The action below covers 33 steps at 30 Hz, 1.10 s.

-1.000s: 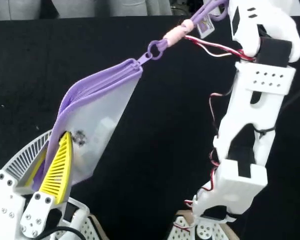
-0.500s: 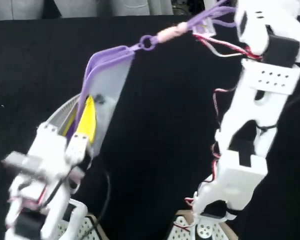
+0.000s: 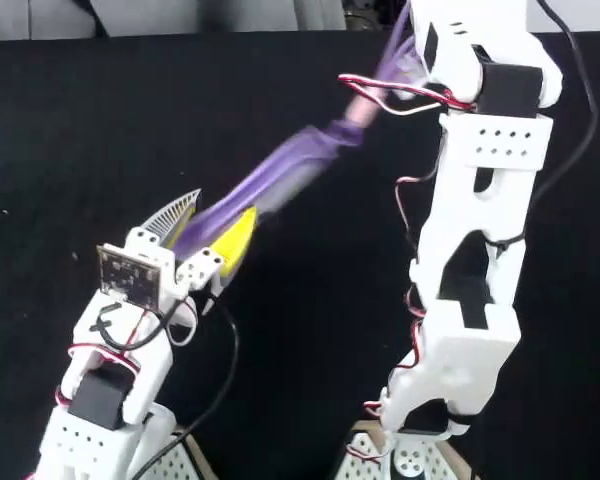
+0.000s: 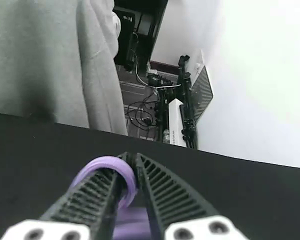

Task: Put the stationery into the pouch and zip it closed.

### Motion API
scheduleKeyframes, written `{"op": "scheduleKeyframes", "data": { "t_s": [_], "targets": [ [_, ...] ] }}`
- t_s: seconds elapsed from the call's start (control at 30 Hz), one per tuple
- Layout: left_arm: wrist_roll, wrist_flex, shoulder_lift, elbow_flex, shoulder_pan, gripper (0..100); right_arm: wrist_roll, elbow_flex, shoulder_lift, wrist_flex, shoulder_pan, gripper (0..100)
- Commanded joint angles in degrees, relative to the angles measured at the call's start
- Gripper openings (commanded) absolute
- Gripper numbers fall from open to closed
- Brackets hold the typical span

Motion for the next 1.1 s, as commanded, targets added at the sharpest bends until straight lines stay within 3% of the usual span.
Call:
{"op": "scheduleKeyframes", "data": {
  "t_s": [0.0,0.17,0.33,0.5,0.63,0.73,1.07],
  "targets": [
    [1.0,0.3,1.7,-8.6,1.1,25,1.1,-0.1,-0.7,-1.3,-2.0,1.1],
    [2.9,5.0,1.0,-14.3,-1.2,25,1.1,2.1,-0.7,-1.1,-7.6,1.1],
    [3.3,8.4,-1.9,-18.1,-8.8,25,2.2,6.9,-0.7,-2.0,-14.8,1.1],
    [9.1,8.4,-8.0,-15.1,-15.4,25,16.6,15.0,-0.8,-1.6,-19.3,1.1],
    [9.7,8.4,-10.7,-12.6,-16.9,25,29.5,21.6,-1.1,-0.3,-19.9,1.2],
    [9.8,8.5,-9.9,-12.1,-16.8,25,35.2,23.0,-1.1,2.5,-20.0,1.9],
    [9.7,11.8,-9.9,-12.1,-16.5,25,35.6,11.6,-1.2,18.7,-24.5,40.0]
  ]
}}
